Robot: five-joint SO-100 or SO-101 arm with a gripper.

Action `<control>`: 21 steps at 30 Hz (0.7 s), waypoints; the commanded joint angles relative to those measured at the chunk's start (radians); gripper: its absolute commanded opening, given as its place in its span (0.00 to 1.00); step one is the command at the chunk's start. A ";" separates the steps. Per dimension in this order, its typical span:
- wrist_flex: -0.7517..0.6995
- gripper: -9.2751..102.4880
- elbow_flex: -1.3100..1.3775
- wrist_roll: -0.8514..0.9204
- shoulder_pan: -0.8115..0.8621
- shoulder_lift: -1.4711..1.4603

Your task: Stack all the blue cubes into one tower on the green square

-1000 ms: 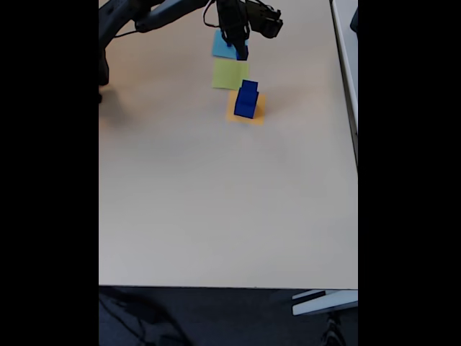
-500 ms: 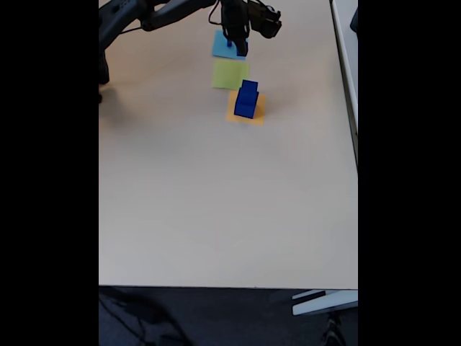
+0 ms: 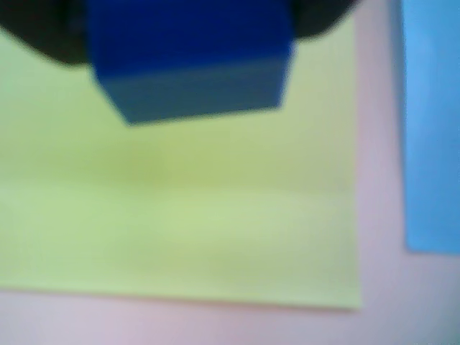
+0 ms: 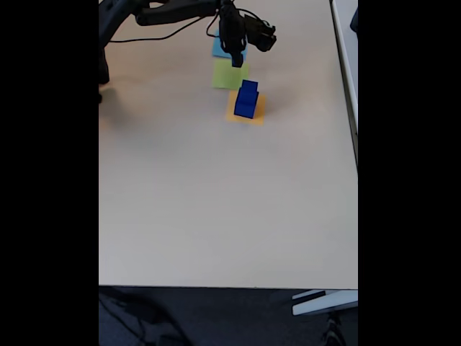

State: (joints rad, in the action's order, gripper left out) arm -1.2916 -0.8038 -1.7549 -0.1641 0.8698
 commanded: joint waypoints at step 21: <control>0.192 0.08 -0.256 0.002 0.015 0.222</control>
State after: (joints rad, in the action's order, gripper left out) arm -1.1244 -1.0600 -1.7549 -0.1549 0.9817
